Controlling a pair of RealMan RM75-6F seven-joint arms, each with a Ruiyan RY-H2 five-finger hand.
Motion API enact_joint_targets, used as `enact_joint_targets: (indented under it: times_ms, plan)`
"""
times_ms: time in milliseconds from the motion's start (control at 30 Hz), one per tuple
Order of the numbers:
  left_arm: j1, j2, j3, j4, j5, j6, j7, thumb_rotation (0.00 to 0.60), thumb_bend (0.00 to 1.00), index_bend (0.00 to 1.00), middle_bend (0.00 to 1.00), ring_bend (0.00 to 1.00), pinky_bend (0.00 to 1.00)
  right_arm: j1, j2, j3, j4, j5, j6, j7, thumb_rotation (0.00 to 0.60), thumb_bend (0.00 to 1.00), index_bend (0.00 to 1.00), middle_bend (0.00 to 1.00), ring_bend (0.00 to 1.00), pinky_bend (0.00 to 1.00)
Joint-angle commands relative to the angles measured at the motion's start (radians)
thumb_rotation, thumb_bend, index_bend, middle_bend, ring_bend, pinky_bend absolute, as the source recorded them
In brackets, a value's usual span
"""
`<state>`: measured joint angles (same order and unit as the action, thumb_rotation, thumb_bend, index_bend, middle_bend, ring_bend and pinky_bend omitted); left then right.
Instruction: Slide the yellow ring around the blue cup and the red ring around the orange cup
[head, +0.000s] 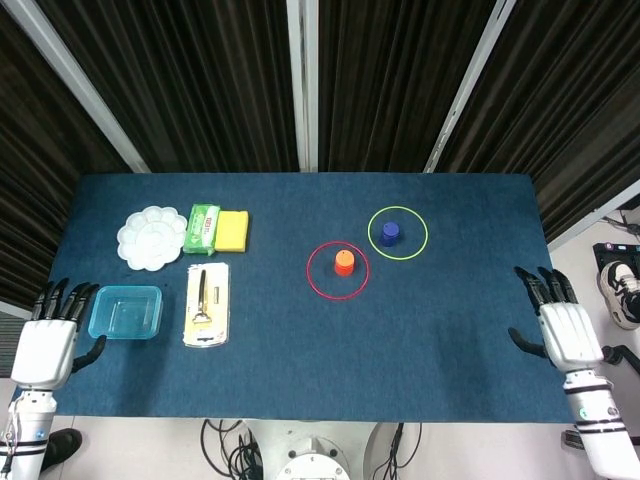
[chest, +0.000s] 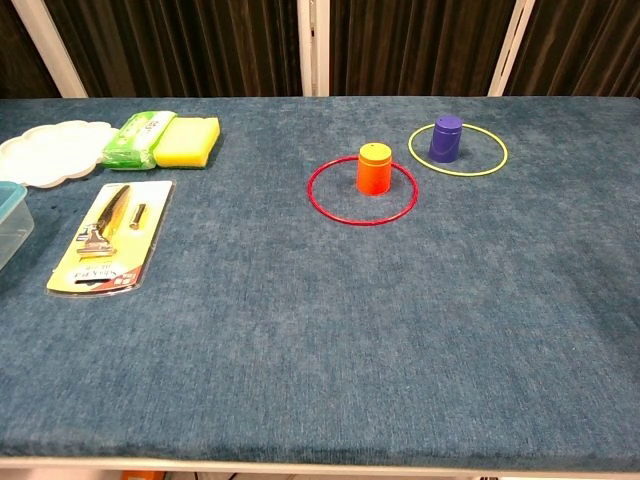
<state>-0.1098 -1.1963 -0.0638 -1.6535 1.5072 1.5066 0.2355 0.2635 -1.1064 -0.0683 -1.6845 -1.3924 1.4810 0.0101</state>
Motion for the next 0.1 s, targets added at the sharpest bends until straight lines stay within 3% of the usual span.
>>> enact_joint_targets:
  times_ms: [33,100]
  plan:
    - [0.008,-0.004,0.004,0.002,0.000,0.012,0.001,0.600,0.27,0.12,0.12,0.01,0.00,-0.052,0.019,-0.023,-0.006,-0.027,0.037,0.041,0.600,0.16,0.00,0.06,0.00,0.00]
    - [0.013,-0.005,0.005,0.002,0.000,0.020,-0.001,0.600,0.27,0.12,0.12,0.01,0.00,-0.071,0.018,-0.020,-0.005,-0.033,0.049,0.053,0.600,0.16,0.00,0.05,0.00,0.00]
